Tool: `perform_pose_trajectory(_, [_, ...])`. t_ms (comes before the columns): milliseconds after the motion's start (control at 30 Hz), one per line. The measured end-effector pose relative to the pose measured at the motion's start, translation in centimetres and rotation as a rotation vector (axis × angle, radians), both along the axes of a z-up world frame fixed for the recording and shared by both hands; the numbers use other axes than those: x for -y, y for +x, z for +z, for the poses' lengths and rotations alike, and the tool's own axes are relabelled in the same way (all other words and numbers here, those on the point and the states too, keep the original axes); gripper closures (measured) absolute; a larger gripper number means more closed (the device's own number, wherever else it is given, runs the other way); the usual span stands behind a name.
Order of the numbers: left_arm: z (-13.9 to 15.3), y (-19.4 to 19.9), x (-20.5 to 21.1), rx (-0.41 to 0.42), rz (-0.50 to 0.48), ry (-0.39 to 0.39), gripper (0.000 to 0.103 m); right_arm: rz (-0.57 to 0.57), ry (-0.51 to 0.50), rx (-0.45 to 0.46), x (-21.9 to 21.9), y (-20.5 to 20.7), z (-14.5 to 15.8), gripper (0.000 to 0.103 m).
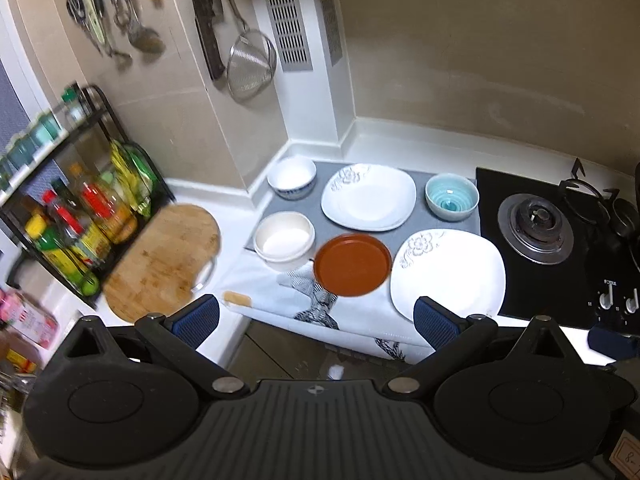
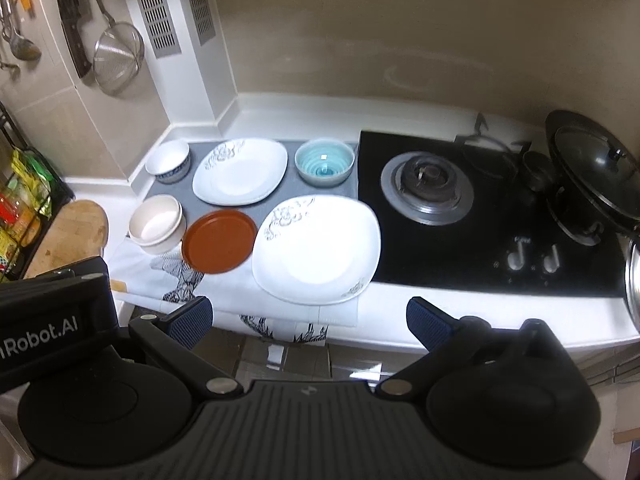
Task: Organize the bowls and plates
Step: 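Move both tools toward the white flower-patterned square plate, then close the left tool on the plate rim while the right tool grips it too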
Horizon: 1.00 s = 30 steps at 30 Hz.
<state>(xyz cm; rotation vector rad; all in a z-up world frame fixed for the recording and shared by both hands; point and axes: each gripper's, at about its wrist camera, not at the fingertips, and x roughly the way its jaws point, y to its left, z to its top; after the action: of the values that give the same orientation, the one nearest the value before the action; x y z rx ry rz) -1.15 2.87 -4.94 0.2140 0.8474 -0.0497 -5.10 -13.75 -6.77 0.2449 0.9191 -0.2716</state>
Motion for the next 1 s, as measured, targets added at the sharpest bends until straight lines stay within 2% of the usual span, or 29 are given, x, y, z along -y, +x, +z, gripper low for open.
perform_pose_trajectory(67, [-1.7, 1.0, -0.8, -0.011, -0.013, -0.078, 0.000, -0.017, 0.017, -0.014, 0.1, 0.8, -1.1, 0.000])
perform_pose_trajectory(133, [-3.7, 2.7, -1.5, -0.058, -0.035, -0.143, 0.000, -0.025, 0.004, -0.031, 0.1, 2.0, -2.4, 0.000])
perform_pose_trajectory(200, [-5.9, 4.6, -1.7, -0.108, -0.062, -0.168, 0.000, -0.026, -0.035, -0.068, -0.1, 3.4, -4.0, 0.001])
perform_pose_trajectory(267, [-7.9, 6.4, -2.0, -0.123, -0.116, -0.198, 0.000, -0.020, -0.056, -0.086, -0.3, 4.9, -5.6, 0.002])
perform_pose_trajectory(400, [-11.1, 10.9, -2.9, -0.160, -0.273, -0.281, 0.001, 0.004, -0.035, -0.069, 0.1, 7.9, -8.2, 0.001])
perform_pose_trajectory(467, [-12.8, 13.5, -3.5, -0.199, -0.313, -0.322, 0.001, -0.001, -0.026, -0.049, 0.9, 9.1, -9.4, 0.001])
perform_pose_trajectory(567, [-15.3, 18.1, -4.0, -0.313, -0.395, -0.402, 0.001, -0.001, 0.012, -0.010, 3.1, 10.5, -11.2, 0.001])
perform_pose_trajectory(633, [-17.2, 20.9, -4.2, -0.390, -0.475, -0.492, 0.001, 0.015, 0.096, 0.075, 5.0, 10.7, -12.2, 0.001])
perform_pose_trajectory(667, [-18.1, 22.1, -4.2, -0.411, -0.502, -0.521, 0.003, -0.004, 0.110, 0.103, 5.8, 10.7, -12.6, 0.001])
perform_pose_trajectory(733, [-19.6, 23.9, -3.8, -0.431, -0.546, -0.528, 0.014, -0.039, 0.062, 0.104, 6.6, 10.9, -13.4, 0.001])
perform_pose_trajectory(800, [-21.1, 25.5, -2.9, -0.470, -0.591, -0.522, 0.035, -0.035, -0.007, 0.079, 7.0, 11.2, -14.3, 0.001])
perform_pose_trajectory(833, [-22.1, 26.4, -2.3, -0.507, -0.605, -0.530, 0.039, -0.031, -0.017, 0.070, 7.2, 11.2, -14.8, 0.002])
perform_pose_trajectory(900, [-24.2, 28.4, -1.0, -0.610, -0.610, -0.564, 0.049, -0.043, 0.021, 0.059, 8.3, 11.3, -15.8, 0.006])
perform_pose_trajectory(967, [-26.5, 30.2, 0.5, -0.730, -0.578, -0.585, 0.055, -0.083, 0.137, 0.063, 9.9, 10.9, -17.0, 0.018])
perform_pose_trajectory(1000, [-27.4, 31.2, 1.1, -0.772, -0.549, -0.582, 0.056, -0.114, 0.213, 0.071, 10.8, 10.8, -17.6, 0.020])
